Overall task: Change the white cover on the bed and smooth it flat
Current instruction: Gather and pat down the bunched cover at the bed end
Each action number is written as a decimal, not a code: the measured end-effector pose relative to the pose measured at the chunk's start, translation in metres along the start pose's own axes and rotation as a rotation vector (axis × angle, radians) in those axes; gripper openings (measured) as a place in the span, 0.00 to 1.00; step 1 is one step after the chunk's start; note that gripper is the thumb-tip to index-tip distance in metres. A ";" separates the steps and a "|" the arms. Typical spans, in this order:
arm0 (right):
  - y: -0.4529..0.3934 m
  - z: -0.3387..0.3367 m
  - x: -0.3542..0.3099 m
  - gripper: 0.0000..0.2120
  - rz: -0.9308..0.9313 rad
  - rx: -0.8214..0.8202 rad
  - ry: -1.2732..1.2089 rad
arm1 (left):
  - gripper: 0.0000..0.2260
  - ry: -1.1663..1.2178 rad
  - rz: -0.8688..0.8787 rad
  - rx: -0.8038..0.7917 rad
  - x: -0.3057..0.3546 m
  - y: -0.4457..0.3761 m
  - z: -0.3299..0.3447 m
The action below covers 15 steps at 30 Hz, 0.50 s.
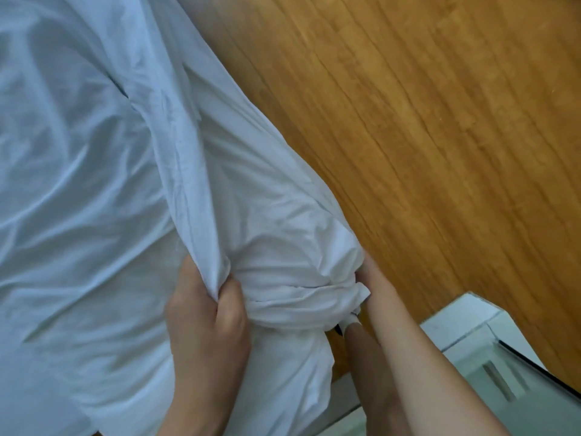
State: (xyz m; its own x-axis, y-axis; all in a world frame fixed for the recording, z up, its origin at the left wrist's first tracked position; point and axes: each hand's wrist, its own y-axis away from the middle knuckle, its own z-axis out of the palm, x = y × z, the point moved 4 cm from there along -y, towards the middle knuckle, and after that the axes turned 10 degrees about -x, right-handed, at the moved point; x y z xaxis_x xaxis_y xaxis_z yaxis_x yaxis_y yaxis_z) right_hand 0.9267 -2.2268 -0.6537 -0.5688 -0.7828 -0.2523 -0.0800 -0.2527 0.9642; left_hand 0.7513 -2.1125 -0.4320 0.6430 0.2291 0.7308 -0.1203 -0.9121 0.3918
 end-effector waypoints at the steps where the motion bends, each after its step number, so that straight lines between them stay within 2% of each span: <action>1: -0.001 0.003 -0.001 0.17 -0.031 0.032 0.031 | 0.08 -0.021 -0.005 0.045 0.003 0.000 -0.005; 4: -0.016 0.007 -0.007 0.19 -0.366 0.227 0.284 | 0.10 0.151 -0.088 0.097 0.001 -0.008 -0.002; 7: -0.033 0.001 0.001 0.19 -0.458 0.401 0.521 | 0.13 0.354 -0.151 0.042 -0.012 -0.019 0.007; 9: -0.056 -0.006 0.015 0.15 -0.371 0.382 0.673 | 0.15 0.436 -0.176 0.010 -0.019 -0.022 0.010; 11: -0.074 -0.009 0.025 0.14 -0.257 0.310 0.718 | 0.14 0.583 -0.226 -0.035 -0.022 -0.023 0.012; 13: -0.074 -0.011 0.019 0.18 -0.226 0.380 0.849 | 0.09 0.712 -0.297 -0.084 -0.026 -0.022 0.014; 14: -0.076 -0.014 0.017 0.19 -0.217 0.421 0.889 | 0.07 0.697 -0.284 -0.128 -0.027 -0.021 0.013; 15: -0.077 -0.013 0.014 0.20 -0.203 0.426 0.923 | 0.10 0.643 -0.255 -0.162 -0.028 -0.020 0.011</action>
State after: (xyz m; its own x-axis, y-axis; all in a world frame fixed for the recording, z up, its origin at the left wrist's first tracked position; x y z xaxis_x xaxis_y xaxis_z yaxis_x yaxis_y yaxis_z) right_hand 0.9359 -2.2255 -0.7329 0.3221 -0.9244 -0.2043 -0.4897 -0.3474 0.7997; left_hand 0.7441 -2.1041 -0.4664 0.0984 0.6292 0.7710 -0.1682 -0.7531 0.6361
